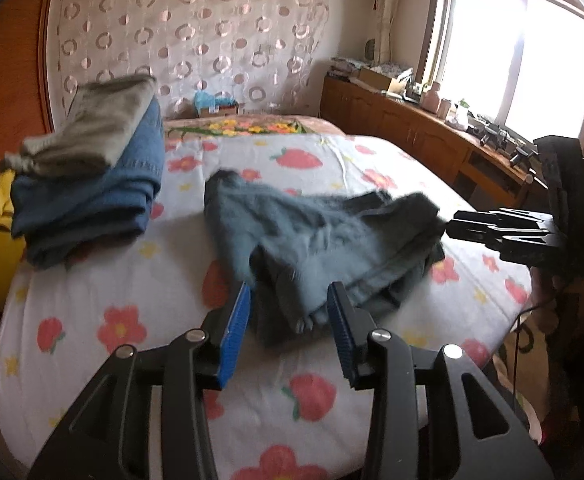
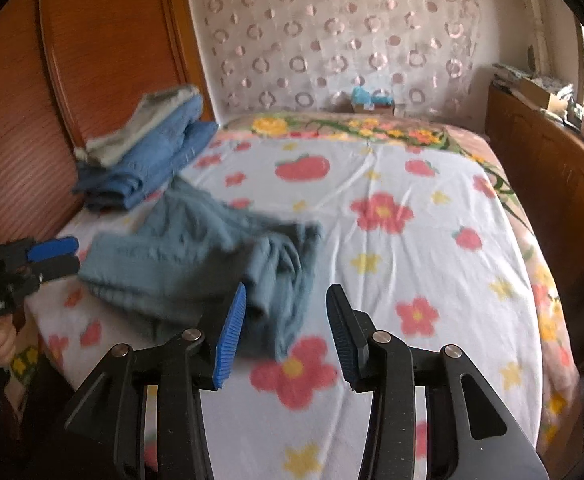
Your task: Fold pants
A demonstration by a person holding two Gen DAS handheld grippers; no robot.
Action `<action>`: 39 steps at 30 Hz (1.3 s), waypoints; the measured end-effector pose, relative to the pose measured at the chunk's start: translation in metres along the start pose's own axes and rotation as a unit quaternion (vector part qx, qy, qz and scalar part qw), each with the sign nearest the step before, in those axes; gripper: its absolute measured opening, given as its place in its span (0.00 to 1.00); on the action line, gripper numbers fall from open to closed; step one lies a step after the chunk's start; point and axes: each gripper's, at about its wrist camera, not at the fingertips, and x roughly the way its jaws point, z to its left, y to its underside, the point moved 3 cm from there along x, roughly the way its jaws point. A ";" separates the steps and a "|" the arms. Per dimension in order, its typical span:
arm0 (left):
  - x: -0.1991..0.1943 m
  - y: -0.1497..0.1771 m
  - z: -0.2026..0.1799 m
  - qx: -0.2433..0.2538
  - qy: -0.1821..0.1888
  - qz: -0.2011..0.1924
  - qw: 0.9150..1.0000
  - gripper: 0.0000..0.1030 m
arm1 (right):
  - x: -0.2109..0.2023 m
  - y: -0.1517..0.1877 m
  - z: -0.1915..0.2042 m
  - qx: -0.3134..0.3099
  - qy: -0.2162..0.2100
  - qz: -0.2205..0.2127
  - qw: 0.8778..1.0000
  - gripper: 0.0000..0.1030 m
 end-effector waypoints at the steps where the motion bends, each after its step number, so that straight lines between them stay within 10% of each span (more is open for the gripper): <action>1: 0.003 0.005 0.001 0.002 0.000 0.009 1.000 0.38 | 0.002 0.004 0.000 -0.003 -0.002 0.008 1.000 0.41; 18: 0.038 0.014 -0.005 0.027 -0.003 0.063 0.998 0.31 | 0.037 0.013 0.008 -0.009 -0.034 0.053 0.998 0.38; 26: 0.036 0.014 -0.007 0.026 -0.004 0.049 0.998 0.08 | 0.034 0.011 0.007 -0.007 -0.038 0.034 0.999 0.07; 39: -0.003 0.025 -0.015 0.026 0.014 0.033 0.999 0.07 | -0.005 0.023 0.010 -0.019 -0.033 0.011 0.999 0.06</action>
